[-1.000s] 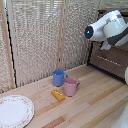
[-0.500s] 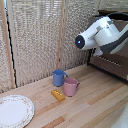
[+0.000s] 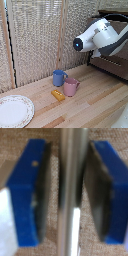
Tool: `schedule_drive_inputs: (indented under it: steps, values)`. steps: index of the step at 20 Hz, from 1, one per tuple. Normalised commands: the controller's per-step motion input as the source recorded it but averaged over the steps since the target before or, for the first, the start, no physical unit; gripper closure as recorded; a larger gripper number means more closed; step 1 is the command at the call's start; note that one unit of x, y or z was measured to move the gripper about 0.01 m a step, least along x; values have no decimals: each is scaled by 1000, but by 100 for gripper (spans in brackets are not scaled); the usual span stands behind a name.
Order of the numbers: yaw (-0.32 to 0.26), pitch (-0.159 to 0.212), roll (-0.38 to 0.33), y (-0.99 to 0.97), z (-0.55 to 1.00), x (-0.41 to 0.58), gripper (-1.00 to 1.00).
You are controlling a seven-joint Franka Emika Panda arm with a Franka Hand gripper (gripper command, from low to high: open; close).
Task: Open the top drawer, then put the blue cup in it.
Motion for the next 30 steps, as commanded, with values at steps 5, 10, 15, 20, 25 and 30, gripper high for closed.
schedule_drive_inputs:
  steps: [5,10,15,20,25,30]
  values:
    - [-90,11,279,26,364,-195,-100]
    - [-107,44,311,249,222,-167,-100]
    - [-135,12,306,357,224,-65,-100]
    - [-192,-3,286,357,240,0,-100]
    - [-223,7,301,232,141,77,-100]
    - [-191,23,316,257,75,222,-100]
